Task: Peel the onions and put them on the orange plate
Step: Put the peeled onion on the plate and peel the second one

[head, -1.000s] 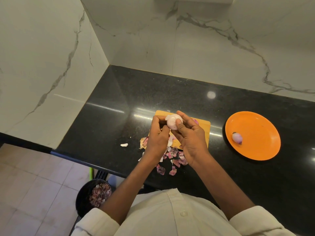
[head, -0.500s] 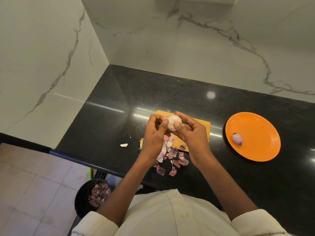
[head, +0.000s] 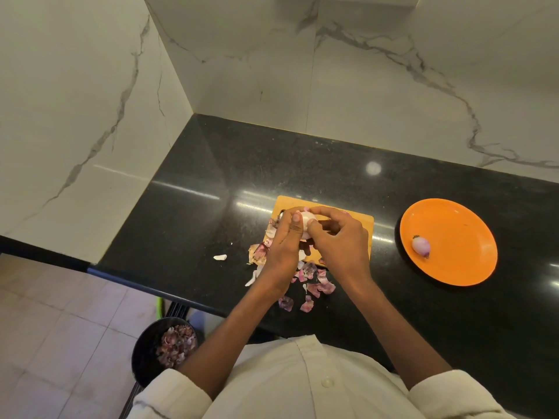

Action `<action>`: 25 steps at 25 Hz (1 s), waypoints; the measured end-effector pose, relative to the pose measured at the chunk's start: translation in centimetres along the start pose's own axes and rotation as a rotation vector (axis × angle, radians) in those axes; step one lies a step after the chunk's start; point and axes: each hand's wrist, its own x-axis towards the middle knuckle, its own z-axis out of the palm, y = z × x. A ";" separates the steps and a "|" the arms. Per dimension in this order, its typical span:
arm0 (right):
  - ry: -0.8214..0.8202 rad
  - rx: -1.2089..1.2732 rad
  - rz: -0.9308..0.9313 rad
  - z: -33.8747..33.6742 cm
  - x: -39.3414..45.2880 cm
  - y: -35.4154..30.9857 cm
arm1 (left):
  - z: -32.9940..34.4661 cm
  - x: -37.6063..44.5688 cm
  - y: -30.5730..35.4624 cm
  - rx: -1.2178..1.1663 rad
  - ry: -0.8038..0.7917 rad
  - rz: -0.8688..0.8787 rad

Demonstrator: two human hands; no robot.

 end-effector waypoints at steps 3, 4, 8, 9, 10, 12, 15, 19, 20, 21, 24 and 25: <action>-0.025 -0.099 -0.072 -0.3 0.0 -0.5 | -0.1 0.4 -0.9 -0.016 0.035 0.033; -0.024 -0.127 -0.082 -0.3 0.1 -0.6 | -0.1 0.4 -1.1 -0.007 0.041 0.044; -0.027 -0.213 -0.051 -0.4 0.5 -0.8 | -0.2 0.7 -1.4 -0.005 0.051 0.085; -0.034 -0.210 -0.037 -0.5 0.7 -0.8 | -0.2 0.7 -1.4 -0.015 0.046 0.098; -0.037 -0.219 -0.031 -0.6 0.8 -0.8 | -0.3 0.8 -1.4 -0.020 0.037 0.111; -0.038 -0.248 -0.039 -0.7 1.0 -0.8 | -0.4 0.8 -1.4 -0.011 0.026 0.113; -0.037 -0.280 -0.065 -0.6 1.0 -0.7 | -0.3 0.8 -1.5 0.005 0.026 0.100; -0.033 -0.320 -0.109 -0.8 1.4 0.1 | -0.3 0.8 -1.7 -0.011 0.026 0.053; -0.054 -0.306 -0.108 -1.1 1.5 0.4 | -0.4 0.8 -1.7 -0.037 0.031 0.029; -0.102 -0.274 -0.088 -1.3 1.6 0.6 | -0.6 0.7 -1.5 -0.072 0.035 0.008; -0.252 -0.124 -0.008 -2.2 1.4 0.8 | -1.2 0.9 -0.8 -0.142 0.044 -0.033; -0.263 -0.073 0.008 -2.2 1.3 0.8 | -1.3 0.9 -0.6 -0.145 0.043 -0.032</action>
